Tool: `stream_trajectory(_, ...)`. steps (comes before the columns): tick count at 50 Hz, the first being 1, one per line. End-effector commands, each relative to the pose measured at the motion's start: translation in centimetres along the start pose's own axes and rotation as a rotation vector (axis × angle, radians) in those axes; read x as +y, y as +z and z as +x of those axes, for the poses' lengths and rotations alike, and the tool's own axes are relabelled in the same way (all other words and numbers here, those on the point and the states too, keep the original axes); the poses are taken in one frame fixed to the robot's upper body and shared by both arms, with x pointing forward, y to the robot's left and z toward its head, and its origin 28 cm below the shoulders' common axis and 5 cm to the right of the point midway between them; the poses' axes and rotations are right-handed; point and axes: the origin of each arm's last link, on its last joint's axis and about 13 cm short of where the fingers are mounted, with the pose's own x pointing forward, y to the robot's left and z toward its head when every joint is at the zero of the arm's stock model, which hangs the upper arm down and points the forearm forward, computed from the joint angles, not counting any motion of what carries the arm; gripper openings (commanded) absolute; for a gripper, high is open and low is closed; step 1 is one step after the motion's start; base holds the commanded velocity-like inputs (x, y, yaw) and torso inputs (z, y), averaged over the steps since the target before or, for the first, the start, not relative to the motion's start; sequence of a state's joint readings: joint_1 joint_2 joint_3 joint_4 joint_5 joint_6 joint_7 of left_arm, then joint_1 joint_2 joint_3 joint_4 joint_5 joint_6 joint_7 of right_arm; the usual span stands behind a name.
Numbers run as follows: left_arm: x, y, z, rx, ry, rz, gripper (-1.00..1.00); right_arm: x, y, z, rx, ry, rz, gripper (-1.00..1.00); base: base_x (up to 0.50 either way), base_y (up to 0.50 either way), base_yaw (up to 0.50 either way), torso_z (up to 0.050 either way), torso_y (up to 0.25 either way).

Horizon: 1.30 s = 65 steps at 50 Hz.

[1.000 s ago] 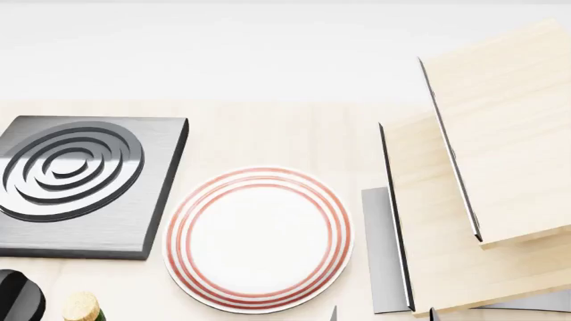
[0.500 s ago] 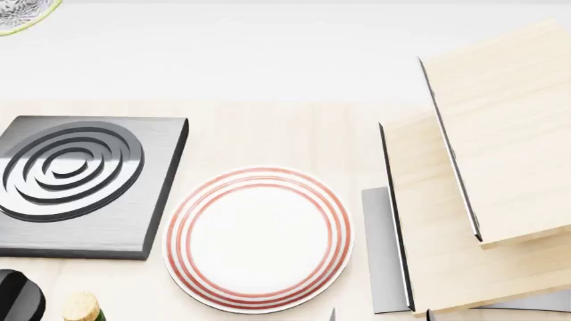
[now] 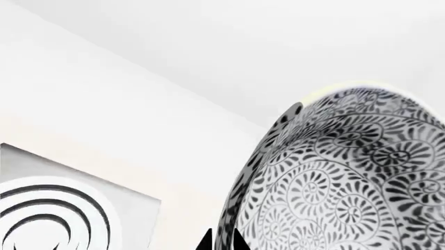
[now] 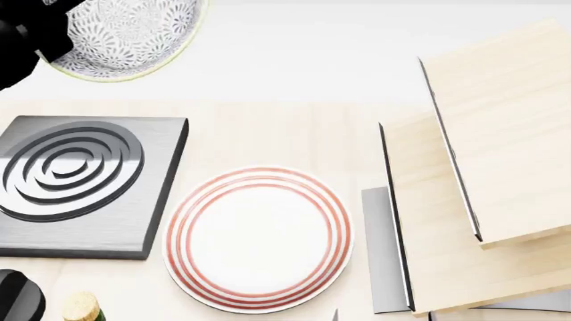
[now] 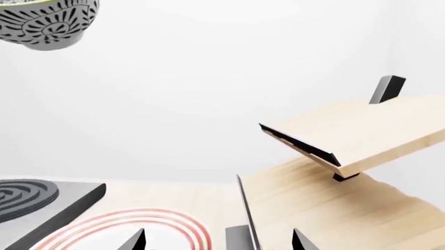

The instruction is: Pick up the akita bowl and put it on the plate.

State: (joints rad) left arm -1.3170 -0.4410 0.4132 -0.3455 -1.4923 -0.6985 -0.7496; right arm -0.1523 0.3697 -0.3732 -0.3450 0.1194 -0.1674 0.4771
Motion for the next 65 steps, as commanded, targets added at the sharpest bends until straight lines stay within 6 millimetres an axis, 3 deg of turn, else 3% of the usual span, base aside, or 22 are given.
stream_trajectory(1, -1.2, 0.1, -0.3, 0.151, -0.058, -0.094, -1.0, 0.1, -0.3, 0.0, 0.008, 0.003, 0.0, 1.0, 0.0, 0.0, 0.0, 0.0, 0.0)
stream_trajectory(14, -1.5, -1.2, -0.4, 0.333, -0.103, -0.088, -1.0, 0.2, -0.5, 0.0, 0.014, 0.007, -0.001, 1.0, 0.0, 0.0, 0.0, 0.0, 0.0)
stream_trajectory(20, -1.7, -3.2, 0.2, 0.421, -0.126, -0.107, -1.0, 0.2, -0.6, 0.0, 0.016, 0.009, -0.003, 1.0, 0.0, 0.0, 0.0, 0.0, 0.002)
stream_trajectory(29, -1.6, -5.8, 1.6, 0.458, -0.119, -0.083, -1.0, 0.4, -0.6, 0.0, 0.016, 0.021, -0.006, 1.0, 0.0, 0.0, 0.0, 0.0, 0.0)
stream_trajectory(50, -1.8, -8.8, 3.1, 0.508, -0.102, -0.009, -1.0, 0.4, -1.0, -0.1, 0.026, 0.021, -0.003, 1.0, 0.0, 0.0, 0.0, 0.0, 0.0)
stream_trajectory(65, -0.4, -10.6, 2.5, 0.529, -0.081, 0.057, -1.0, 0.4, -0.9, -0.1, 0.026, 0.018, -0.005, 1.0, 0.0, 0.0, 0.0, 0.0, 0.0)
